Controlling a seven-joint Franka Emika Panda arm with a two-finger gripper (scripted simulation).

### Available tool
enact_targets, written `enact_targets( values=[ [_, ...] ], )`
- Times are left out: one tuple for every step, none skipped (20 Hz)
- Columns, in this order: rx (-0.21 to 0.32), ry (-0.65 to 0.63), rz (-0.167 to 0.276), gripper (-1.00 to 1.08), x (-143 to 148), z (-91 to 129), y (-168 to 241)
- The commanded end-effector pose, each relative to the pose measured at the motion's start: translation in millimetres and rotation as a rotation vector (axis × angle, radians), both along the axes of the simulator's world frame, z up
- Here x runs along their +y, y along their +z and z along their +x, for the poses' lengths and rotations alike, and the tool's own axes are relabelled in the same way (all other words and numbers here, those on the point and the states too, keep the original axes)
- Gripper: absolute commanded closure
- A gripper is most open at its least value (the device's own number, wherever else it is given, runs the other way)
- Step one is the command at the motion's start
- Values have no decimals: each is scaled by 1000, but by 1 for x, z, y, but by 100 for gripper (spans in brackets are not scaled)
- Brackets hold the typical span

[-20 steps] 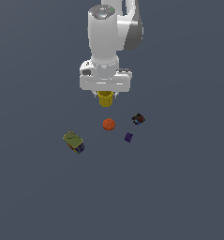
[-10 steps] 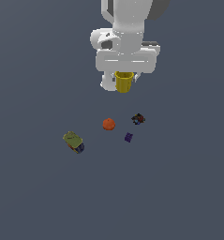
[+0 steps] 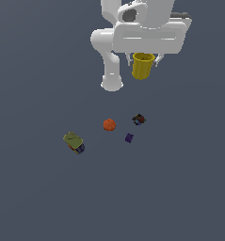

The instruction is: Pick up a designated object from a clutter of objects.

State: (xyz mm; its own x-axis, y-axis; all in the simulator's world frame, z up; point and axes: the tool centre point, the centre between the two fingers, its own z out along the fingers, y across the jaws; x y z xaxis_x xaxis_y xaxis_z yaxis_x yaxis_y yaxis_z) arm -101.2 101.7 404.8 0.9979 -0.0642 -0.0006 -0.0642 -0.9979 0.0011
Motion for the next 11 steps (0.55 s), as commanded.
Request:
enact_targets(
  values=[
    [0,-1,1,108,9,2,11],
    [0,-1,1,108,11,3,14],
    [0,-1,1,108,13,3,17],
    [0,-1,1,108,15,4,19],
    [0,-1,1,108,17,4,21],
    [0,-1,1,108,18,5,23],
    [0,-1,1,108,19,5,24],
    [-1,-2,1,108,19,5,25],
    [-1,-2,1,108,19,5,25],
    [-1,-2,1,108,19,6,25],
    [-1,-2,1,108,19,6,25]
  ],
)
